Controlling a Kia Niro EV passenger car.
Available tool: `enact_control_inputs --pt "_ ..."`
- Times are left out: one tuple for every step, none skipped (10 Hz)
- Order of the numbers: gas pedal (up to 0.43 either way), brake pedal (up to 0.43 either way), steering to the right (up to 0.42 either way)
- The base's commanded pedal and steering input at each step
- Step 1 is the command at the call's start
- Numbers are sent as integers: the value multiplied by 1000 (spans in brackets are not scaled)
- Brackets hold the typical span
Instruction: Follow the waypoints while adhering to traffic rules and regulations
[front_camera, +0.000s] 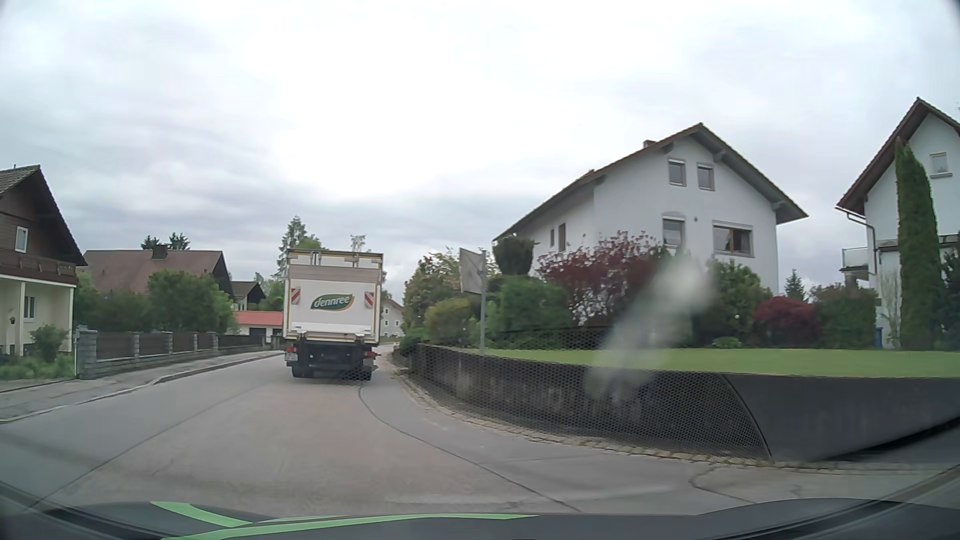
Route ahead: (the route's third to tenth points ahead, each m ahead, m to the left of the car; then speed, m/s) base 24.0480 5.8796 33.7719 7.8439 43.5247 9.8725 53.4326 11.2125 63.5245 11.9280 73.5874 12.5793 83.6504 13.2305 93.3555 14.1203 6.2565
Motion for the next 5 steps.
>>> enact_control_inputs --pt "248 0 -260" --pt "268 0 -239" --pt "268 0 -220" --pt "268 0 -184" --pt "268 0 -143"
